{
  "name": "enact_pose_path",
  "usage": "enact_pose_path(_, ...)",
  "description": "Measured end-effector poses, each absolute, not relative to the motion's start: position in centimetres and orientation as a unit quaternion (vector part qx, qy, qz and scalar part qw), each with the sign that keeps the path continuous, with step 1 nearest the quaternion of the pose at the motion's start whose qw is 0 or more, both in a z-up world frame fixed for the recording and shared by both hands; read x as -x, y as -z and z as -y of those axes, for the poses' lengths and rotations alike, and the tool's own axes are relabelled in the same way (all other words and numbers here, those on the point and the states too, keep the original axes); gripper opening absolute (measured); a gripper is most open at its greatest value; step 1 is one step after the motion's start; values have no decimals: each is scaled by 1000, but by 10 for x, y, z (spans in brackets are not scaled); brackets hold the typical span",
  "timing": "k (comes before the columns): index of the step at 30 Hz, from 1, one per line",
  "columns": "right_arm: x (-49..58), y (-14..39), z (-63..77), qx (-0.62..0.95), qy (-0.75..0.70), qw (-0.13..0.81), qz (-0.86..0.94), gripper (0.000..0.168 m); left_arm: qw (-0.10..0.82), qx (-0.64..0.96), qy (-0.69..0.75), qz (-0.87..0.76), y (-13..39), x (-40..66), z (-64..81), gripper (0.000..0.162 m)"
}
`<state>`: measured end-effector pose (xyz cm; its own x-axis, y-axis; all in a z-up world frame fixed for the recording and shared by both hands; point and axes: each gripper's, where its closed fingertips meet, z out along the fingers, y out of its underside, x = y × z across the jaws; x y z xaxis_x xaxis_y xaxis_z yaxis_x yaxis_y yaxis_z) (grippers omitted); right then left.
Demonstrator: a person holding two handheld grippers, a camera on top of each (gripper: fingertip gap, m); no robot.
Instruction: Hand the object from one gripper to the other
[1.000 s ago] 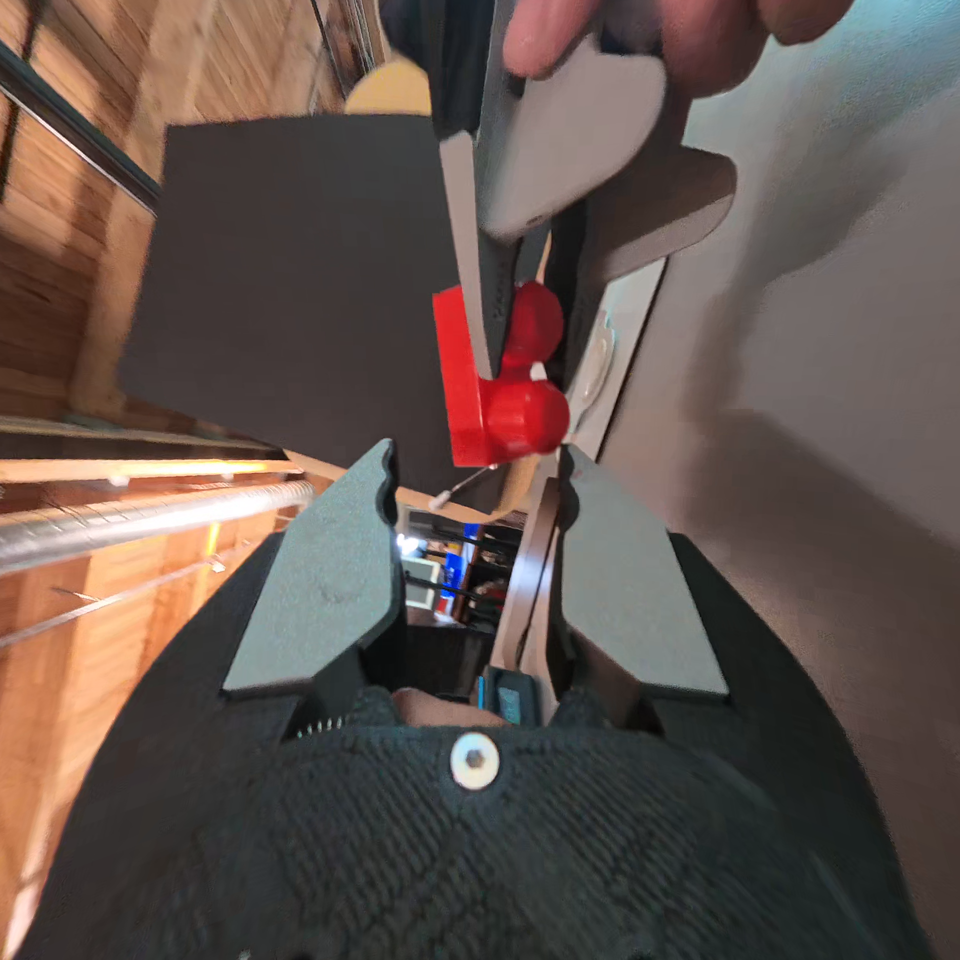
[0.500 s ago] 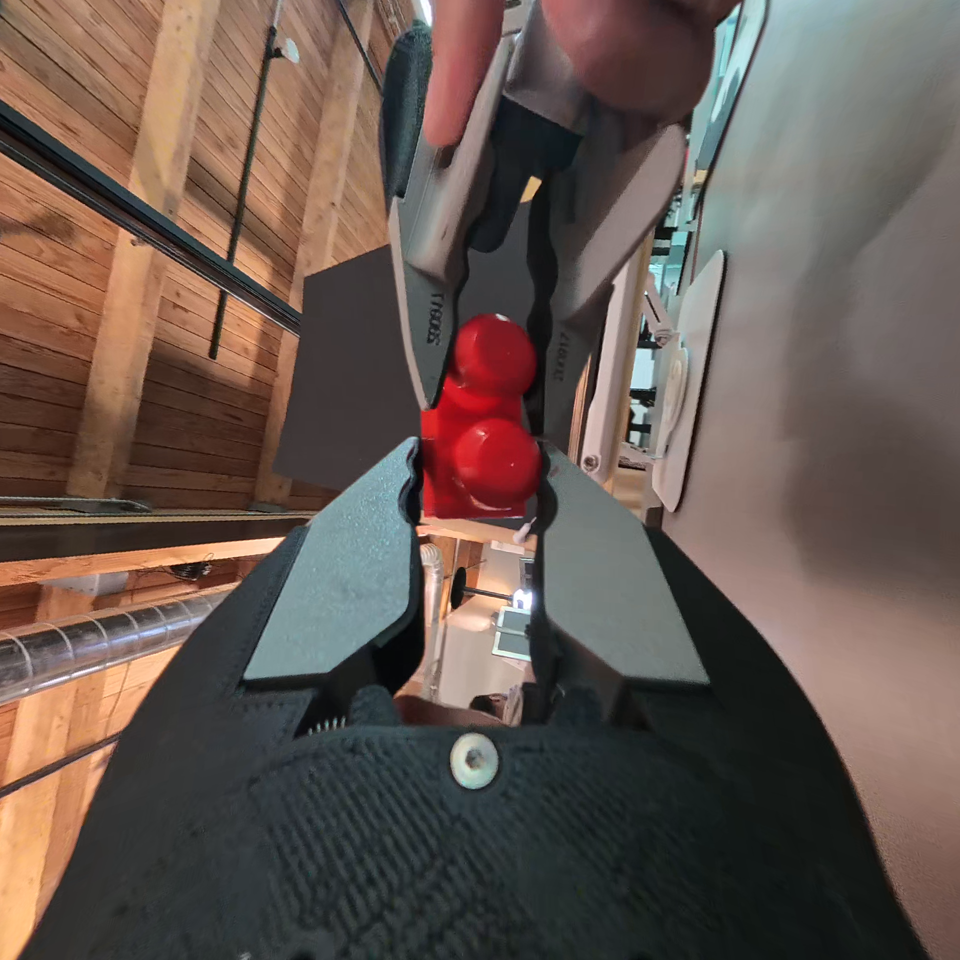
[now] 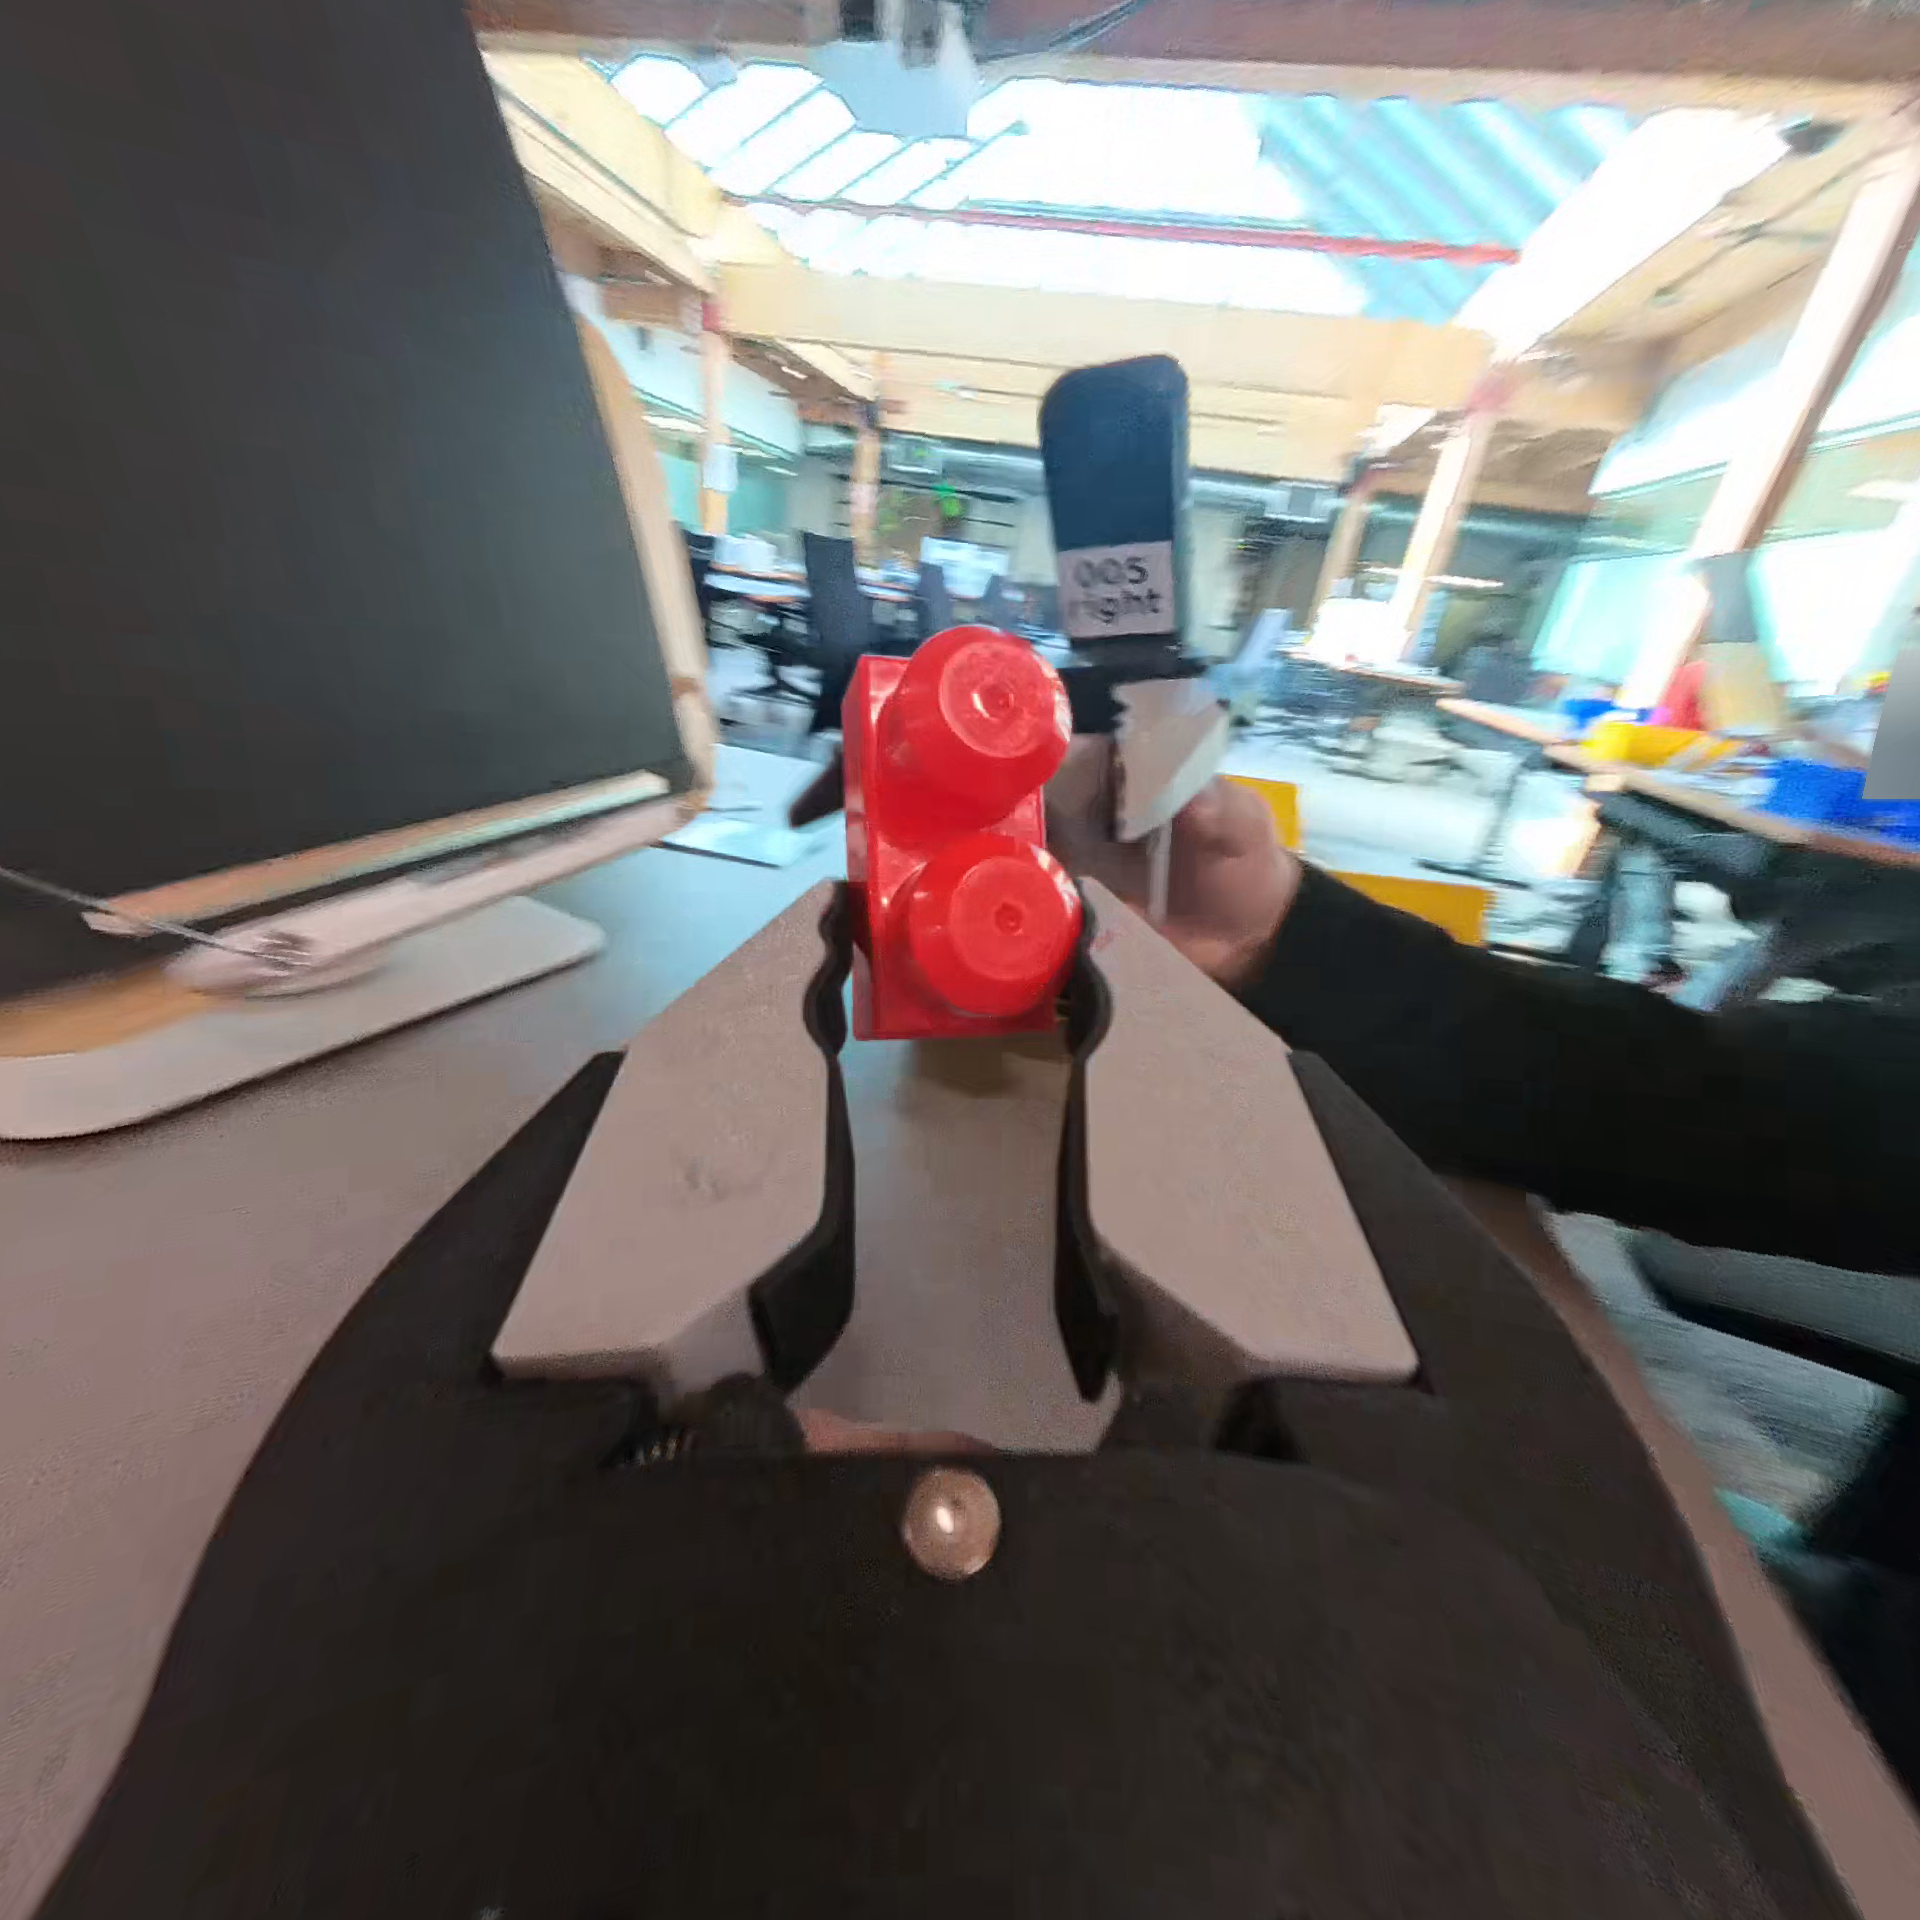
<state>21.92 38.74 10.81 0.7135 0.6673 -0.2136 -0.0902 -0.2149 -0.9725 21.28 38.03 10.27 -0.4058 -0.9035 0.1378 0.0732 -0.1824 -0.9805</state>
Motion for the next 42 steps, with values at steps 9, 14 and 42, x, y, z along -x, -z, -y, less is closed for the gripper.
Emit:
enact_pose_path(9,-195,-108,-378,697,-361,572,238,37,238,414,695,-538,-81,-221,-345,35)
enact_pose_path(14,-232,-120,-390,680,-438,578,112,36,256,476,609,-580,-50,-226,-362,70)
enact_pose_path(42,-215,-80,-397,560,306,613,465,36,56,524,755,-390,-78,-219,-389,84)
